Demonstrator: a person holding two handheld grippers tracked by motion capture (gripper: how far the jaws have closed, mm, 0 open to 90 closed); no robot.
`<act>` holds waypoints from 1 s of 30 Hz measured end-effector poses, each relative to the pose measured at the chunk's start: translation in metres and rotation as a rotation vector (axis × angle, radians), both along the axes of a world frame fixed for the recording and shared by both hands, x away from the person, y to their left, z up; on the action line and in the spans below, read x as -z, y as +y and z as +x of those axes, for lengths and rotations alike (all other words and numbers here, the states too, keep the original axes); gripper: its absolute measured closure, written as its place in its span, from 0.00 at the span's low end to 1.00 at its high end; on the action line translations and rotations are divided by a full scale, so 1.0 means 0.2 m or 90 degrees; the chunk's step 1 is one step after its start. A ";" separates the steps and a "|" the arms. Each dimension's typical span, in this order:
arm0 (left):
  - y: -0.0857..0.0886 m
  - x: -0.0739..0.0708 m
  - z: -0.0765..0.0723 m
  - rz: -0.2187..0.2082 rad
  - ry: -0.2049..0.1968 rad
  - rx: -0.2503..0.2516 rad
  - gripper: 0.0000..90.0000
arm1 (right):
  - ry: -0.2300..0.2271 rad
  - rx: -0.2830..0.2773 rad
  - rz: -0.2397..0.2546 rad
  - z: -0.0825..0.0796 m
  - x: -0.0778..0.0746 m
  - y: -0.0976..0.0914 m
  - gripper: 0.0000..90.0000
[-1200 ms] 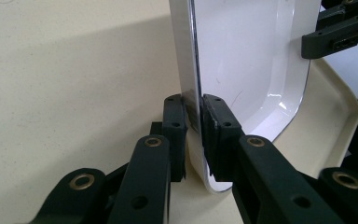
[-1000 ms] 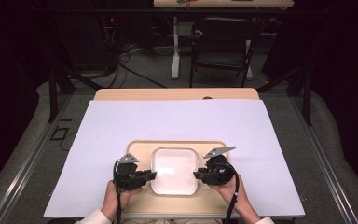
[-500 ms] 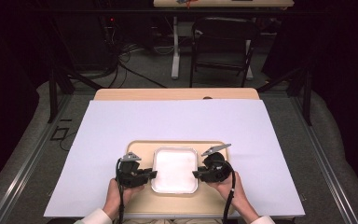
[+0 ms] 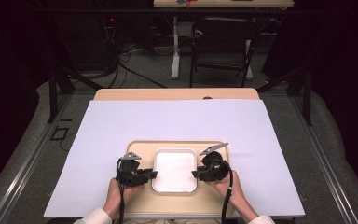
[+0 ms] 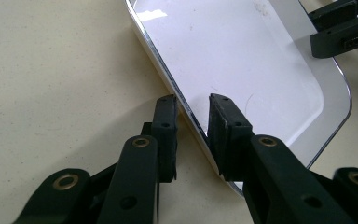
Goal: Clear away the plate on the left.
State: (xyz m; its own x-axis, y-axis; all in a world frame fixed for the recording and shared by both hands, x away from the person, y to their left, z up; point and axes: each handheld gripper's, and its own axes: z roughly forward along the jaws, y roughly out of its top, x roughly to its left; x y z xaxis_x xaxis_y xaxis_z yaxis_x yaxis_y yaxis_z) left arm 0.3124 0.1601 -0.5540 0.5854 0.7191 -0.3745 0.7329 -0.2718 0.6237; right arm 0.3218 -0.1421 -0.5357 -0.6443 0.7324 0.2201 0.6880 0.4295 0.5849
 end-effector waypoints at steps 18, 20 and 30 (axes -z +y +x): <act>0.01 0.01 0.00 -0.002 0.006 0.010 0.77 | -0.004 -0.005 -0.010 0.01 0.02 0.01 0.74; 0.01 0.01 0.00 -0.001 0.006 0.010 0.77 | -0.005 -0.008 -0.013 0.01 0.02 0.01 0.73; 0.03 -0.02 0.00 0.002 0.003 0.005 0.50 | -0.057 -0.008 -0.021 -0.01 -0.01 0.00 0.45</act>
